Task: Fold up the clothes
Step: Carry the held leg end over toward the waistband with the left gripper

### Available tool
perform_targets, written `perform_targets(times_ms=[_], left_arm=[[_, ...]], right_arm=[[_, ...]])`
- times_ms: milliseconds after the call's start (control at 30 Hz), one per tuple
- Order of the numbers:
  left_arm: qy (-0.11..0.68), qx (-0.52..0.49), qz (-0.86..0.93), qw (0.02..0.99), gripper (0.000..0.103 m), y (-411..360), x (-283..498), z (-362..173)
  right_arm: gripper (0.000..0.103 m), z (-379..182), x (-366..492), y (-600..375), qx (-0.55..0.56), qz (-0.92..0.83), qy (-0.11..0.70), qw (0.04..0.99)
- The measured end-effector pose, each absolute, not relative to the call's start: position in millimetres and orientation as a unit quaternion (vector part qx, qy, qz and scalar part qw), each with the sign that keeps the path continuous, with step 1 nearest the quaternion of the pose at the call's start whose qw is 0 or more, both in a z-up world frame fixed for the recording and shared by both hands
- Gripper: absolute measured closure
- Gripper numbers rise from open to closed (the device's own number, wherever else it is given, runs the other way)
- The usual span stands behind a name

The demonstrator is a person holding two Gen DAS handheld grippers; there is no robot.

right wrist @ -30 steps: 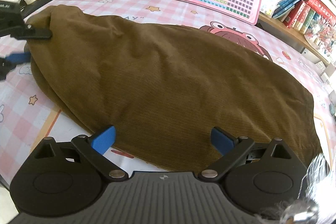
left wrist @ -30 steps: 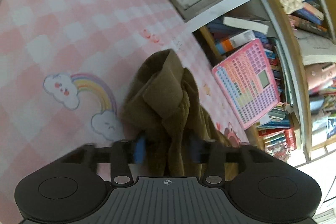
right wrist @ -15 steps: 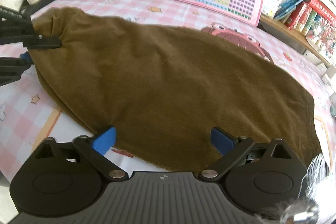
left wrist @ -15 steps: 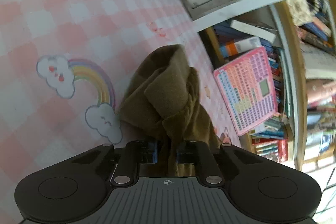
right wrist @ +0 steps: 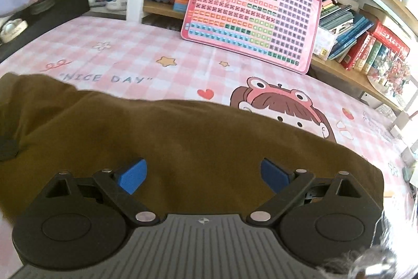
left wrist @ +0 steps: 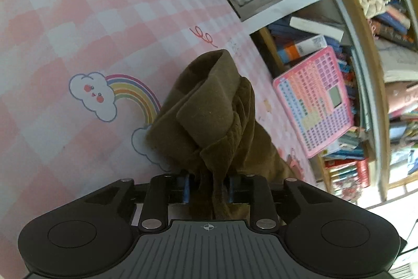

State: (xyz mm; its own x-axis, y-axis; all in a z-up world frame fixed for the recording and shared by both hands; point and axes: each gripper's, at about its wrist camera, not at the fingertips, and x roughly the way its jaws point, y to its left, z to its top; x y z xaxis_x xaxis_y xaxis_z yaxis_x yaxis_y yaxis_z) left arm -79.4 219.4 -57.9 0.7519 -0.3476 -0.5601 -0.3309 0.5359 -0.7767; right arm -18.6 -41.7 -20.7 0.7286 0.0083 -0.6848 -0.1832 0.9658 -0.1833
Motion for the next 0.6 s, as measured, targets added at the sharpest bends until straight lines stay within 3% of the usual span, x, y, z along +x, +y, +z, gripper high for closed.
perform_targets(times_ms=[67,200,267,600], left_arm=[[0.348,-0.494,-0.013,0.797,0.067,221.7,-79.6,-59.8],[0.33,-0.526,-0.031,0.784,0.036,223.4,-80.0,-61.4],[0.328,-0.527,-0.033,0.783,0.03,221.7,-79.7,-59.3],[0.324,-0.536,-0.017,0.779,0.032,219.0,-75.7,-57.8]], right_arm=[[0.008,-22.0,-14.1,-38.2,-0.12,0.059,0.36,0.923],[0.008,-30.3,-5.1,-27.4,-0.141,0.077,0.365,0.917],[0.004,-35.3,-0.7,-25.1,-0.146,0.078,0.377,0.911],[0.006,-23.8,-44.7,-26.3,-0.152,0.093,0.396,0.901]])
